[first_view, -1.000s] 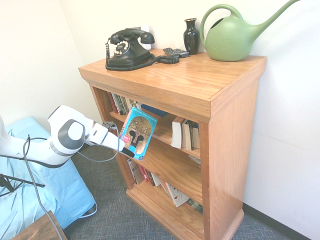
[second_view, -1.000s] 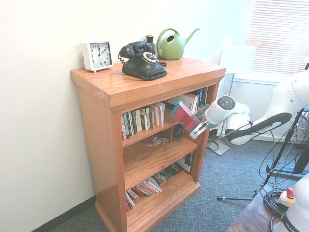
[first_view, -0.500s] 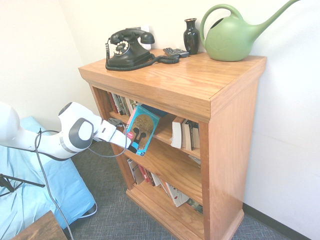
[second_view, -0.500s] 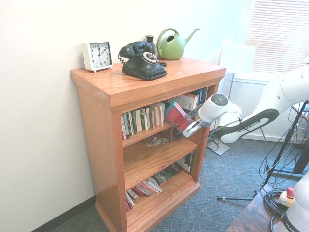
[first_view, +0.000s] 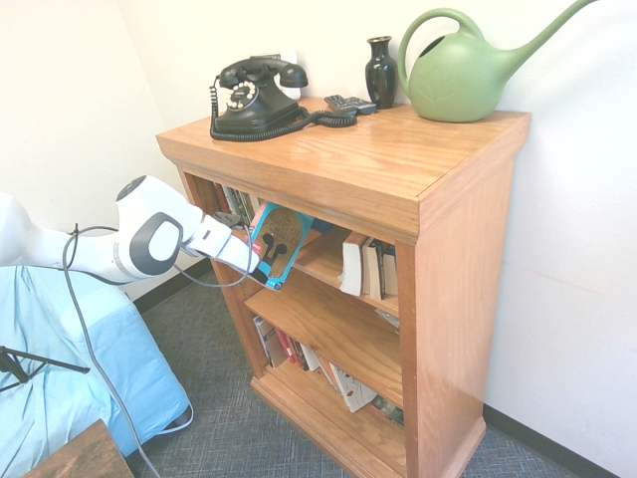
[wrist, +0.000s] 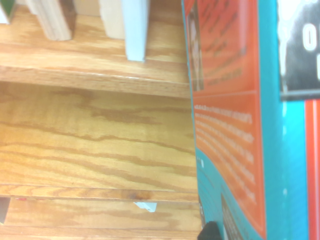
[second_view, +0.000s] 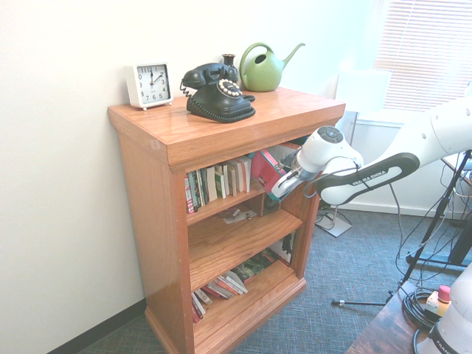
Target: Organize the shelf
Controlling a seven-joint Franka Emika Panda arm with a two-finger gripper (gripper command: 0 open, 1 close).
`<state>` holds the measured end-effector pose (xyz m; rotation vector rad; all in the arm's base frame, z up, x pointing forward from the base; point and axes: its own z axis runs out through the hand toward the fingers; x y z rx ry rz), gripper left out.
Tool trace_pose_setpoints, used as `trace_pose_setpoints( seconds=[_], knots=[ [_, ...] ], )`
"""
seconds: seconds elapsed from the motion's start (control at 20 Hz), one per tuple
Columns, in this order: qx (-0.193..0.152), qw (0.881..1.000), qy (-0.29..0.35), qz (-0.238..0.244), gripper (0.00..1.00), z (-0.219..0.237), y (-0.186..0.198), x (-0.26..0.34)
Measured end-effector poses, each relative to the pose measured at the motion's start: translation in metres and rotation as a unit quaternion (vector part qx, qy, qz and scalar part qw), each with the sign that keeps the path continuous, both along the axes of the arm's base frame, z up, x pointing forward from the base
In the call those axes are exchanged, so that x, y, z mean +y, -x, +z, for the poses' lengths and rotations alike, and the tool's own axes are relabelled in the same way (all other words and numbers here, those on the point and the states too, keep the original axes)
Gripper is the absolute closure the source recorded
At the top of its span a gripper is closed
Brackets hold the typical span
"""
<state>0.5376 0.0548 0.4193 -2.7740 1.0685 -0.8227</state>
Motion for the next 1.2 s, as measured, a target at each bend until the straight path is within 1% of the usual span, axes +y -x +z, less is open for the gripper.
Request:
trace_pose_setpoints(
  seconds=[0.45, 0.95, 1.2],
  knots=[
    [0.023, 1.000, -0.018, -0.005, 1.00, -0.017, -0.015, -0.011],
    [0.049, 0.998, -0.035, -0.002, 1.00, -0.005, -0.035, -0.004],
    [0.055, 0.998, -0.034, 0.001, 1.00, -0.004, -0.047, -0.004]
  ],
)
